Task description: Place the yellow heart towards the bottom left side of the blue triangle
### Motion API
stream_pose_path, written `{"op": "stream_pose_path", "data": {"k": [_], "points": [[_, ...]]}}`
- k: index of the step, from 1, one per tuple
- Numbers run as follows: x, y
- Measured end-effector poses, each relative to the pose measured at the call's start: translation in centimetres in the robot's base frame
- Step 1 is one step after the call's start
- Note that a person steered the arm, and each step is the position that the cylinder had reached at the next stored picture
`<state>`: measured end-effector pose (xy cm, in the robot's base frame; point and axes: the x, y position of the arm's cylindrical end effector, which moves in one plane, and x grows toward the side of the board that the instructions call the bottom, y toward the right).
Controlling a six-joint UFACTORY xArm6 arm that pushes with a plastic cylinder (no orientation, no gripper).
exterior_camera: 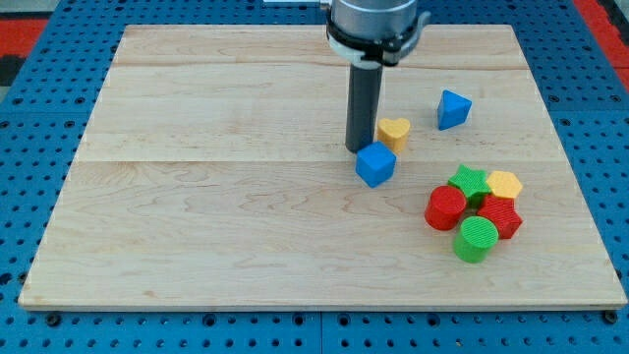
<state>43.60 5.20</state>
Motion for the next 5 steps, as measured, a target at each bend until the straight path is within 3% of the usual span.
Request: {"op": "stream_pose_path", "data": {"k": [1, 3, 5], "points": [[2.6, 2.8], [-2.9, -8.4], [-2.8, 0.8]]}}
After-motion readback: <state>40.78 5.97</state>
